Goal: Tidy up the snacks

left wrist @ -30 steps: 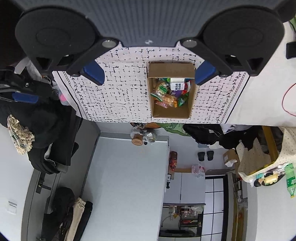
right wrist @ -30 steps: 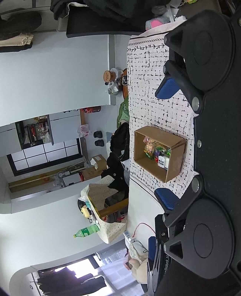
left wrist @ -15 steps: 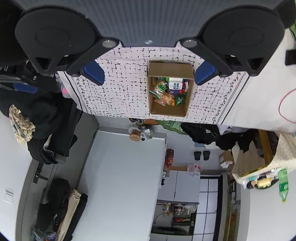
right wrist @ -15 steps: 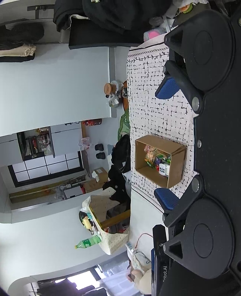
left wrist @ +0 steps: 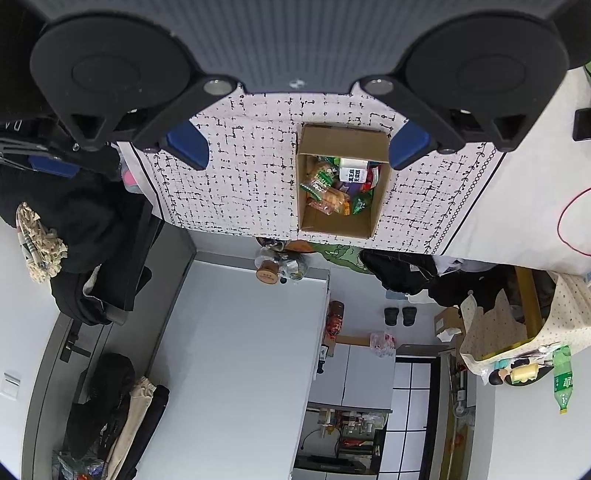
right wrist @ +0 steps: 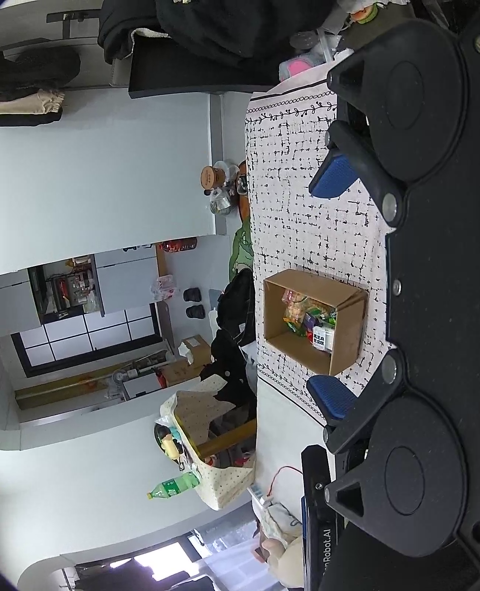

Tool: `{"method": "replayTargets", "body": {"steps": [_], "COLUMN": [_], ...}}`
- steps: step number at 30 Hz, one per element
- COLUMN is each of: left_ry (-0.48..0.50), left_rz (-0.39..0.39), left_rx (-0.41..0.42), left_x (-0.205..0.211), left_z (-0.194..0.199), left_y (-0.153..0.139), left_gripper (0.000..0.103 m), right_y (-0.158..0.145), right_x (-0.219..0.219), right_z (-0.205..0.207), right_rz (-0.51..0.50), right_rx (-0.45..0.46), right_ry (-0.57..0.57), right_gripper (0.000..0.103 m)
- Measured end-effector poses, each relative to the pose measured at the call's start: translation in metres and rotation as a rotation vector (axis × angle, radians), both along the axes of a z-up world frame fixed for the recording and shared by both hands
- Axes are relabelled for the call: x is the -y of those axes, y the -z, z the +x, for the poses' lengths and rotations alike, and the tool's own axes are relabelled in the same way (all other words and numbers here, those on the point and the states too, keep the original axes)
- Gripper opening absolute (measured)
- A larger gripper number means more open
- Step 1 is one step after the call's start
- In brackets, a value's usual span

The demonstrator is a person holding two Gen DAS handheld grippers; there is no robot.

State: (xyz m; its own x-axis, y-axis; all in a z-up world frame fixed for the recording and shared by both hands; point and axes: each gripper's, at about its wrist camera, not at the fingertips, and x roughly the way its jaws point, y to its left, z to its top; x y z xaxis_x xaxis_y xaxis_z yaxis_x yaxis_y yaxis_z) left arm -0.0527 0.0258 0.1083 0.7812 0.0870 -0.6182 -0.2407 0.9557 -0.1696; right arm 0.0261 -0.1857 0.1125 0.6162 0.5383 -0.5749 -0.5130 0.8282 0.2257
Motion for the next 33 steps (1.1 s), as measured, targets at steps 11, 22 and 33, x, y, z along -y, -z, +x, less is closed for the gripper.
{"method": "replayTargets", "body": {"steps": [11, 22, 33], "left_ry": [-0.004, 0.004, -0.004], "left_rz": [0.018, 0.023, 0.018], "left_rx": [0.005, 0.004, 0.001], "left_x": [0.0014, 0.0019, 0.0012], "left_z": [-0.0006, 0.0014, 0.0001], "left_y": [-0.0015, -0.0022, -0.0008], "left_gripper": [0.103, 0.103, 0.103], "right_y": [-0.0034, -0.0035, -0.0043], "right_x": [-0.0036, -0.0033, -0.0031], "right_z": [-0.0005, 0.0009, 0.0023], "right_rz": [-0.045, -0.055, -0.053], "right_rx": [0.005, -0.013, -0.017], "right_ry": [-0.004, -0.007, -0.01], "right_gripper": [0.103, 0.103, 0.103]}}
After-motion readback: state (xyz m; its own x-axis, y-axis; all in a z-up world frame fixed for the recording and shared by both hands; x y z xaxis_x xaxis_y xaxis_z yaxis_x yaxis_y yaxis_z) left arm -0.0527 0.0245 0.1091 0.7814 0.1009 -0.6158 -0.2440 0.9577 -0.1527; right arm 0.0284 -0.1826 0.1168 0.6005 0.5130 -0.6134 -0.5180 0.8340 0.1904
